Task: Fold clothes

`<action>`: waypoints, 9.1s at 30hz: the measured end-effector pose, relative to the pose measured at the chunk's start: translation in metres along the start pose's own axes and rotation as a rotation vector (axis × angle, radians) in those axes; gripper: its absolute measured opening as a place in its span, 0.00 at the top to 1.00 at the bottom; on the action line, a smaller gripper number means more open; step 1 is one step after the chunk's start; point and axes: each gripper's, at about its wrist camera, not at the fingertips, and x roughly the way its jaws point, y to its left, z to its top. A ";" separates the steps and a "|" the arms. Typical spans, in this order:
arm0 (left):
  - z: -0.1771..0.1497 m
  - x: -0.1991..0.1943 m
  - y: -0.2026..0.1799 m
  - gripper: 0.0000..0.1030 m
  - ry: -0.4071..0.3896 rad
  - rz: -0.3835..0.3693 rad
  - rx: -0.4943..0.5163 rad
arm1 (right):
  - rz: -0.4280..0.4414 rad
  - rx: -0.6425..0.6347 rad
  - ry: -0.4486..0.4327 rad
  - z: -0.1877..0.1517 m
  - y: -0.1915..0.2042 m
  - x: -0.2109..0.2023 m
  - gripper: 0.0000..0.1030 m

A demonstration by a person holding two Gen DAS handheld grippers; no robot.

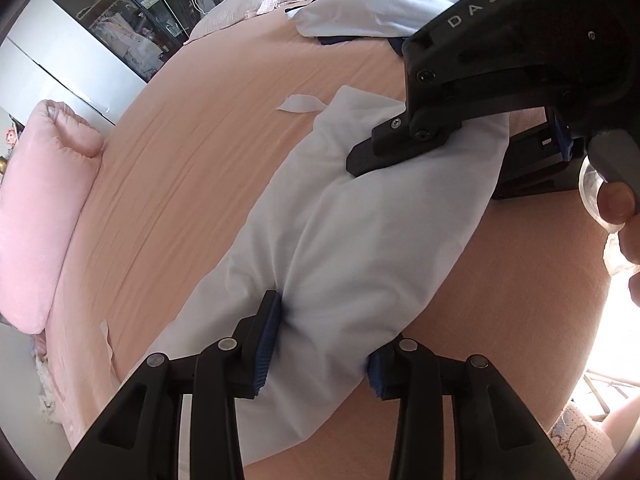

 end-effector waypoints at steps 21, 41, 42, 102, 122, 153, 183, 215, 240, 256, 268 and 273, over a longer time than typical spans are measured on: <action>-0.017 -0.016 0.010 0.65 -0.081 -0.077 -0.200 | -0.258 -0.377 0.003 -0.007 0.074 0.007 0.79; -0.061 -0.019 0.067 0.65 -0.267 -0.438 -0.651 | -0.481 -0.790 0.100 -0.058 0.182 0.043 0.79; -0.064 -0.020 0.069 0.65 -0.274 -0.450 -0.669 | -0.513 -0.814 0.107 -0.062 0.187 0.046 0.79; -0.230 -0.084 0.146 0.68 -0.374 -0.514 -1.190 | -0.457 -0.926 0.418 -0.159 0.263 0.135 0.32; -0.165 -0.067 0.133 0.24 -0.165 -0.324 -1.167 | -0.474 -0.762 0.386 -0.122 0.205 0.099 0.32; -0.185 -0.052 0.234 0.21 0.010 -0.318 -1.158 | -0.401 -0.513 0.428 -0.115 0.137 0.114 0.32; -0.226 -0.010 0.218 0.36 0.161 -0.341 -1.313 | -0.296 -0.680 0.360 -0.104 0.154 0.146 0.64; -0.239 0.008 0.197 0.13 0.007 -0.641 -1.429 | -0.103 -0.379 0.406 -0.098 0.110 0.153 0.24; -0.249 0.022 0.202 0.00 -0.070 -0.754 -1.653 | -0.146 -0.299 0.457 -0.098 0.103 0.163 0.23; -0.236 -0.009 0.182 0.35 -0.040 -0.403 -1.544 | -0.306 -0.607 0.320 -0.131 0.132 0.154 0.41; -0.222 -0.026 0.182 0.37 -0.088 -0.384 -1.407 | -0.293 -0.704 0.318 -0.140 0.147 0.144 0.41; -0.212 -0.037 0.181 0.37 -0.115 -0.392 -1.363 | -0.284 -0.724 0.306 -0.142 0.158 0.134 0.41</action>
